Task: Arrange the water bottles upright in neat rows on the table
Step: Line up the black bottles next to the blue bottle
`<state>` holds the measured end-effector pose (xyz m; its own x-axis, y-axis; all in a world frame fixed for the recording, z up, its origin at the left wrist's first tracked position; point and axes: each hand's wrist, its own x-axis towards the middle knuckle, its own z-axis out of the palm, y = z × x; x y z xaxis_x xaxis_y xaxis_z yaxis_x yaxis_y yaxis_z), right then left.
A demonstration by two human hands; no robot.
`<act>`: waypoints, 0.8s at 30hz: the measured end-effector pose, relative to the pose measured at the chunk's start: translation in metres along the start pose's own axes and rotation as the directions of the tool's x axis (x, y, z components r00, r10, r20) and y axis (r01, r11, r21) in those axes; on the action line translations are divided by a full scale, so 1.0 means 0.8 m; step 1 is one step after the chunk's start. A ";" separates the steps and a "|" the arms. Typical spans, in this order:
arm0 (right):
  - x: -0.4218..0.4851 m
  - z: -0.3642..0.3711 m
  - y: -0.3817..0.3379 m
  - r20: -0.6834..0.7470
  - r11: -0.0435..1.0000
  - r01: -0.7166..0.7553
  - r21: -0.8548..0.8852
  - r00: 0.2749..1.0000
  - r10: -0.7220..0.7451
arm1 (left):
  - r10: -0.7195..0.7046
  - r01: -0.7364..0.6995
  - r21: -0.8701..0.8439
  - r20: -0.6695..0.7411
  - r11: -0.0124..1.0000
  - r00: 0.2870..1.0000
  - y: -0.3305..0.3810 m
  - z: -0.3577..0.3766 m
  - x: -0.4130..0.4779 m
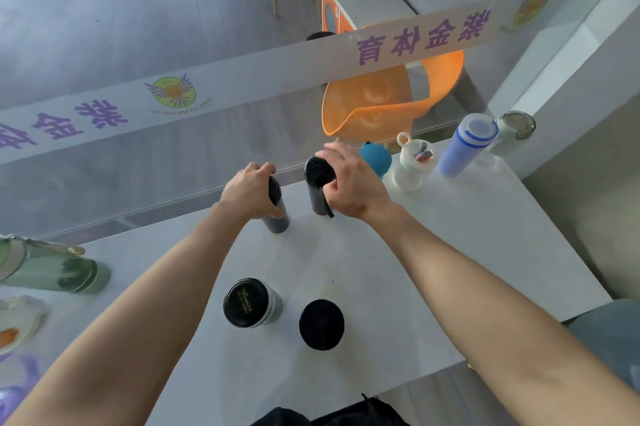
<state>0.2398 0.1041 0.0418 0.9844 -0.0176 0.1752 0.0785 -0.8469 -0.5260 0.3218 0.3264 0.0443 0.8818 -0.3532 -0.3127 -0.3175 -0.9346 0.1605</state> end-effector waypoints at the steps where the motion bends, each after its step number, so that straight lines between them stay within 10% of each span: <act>1: 0.000 0.005 -0.001 0.021 1.000 -0.002 -0.012 1.000 0.003 | 0.003 -0.003 -0.029 -0.010 1.000 1.000 -0.003 0.005 0.000; 24: -0.060 -0.002 -0.039 -0.029 0.998 0.063 0.025 0.998 -0.062 | -0.092 0.081 -0.176 -0.059 0.981 0.994 -0.060 0.006 -0.072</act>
<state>0.1896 0.1303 0.0513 0.9727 0.0195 0.2314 0.1439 -0.8330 -0.5342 0.2848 0.3915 0.0499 0.9263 -0.2623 -0.2706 -0.1788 -0.9379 0.2972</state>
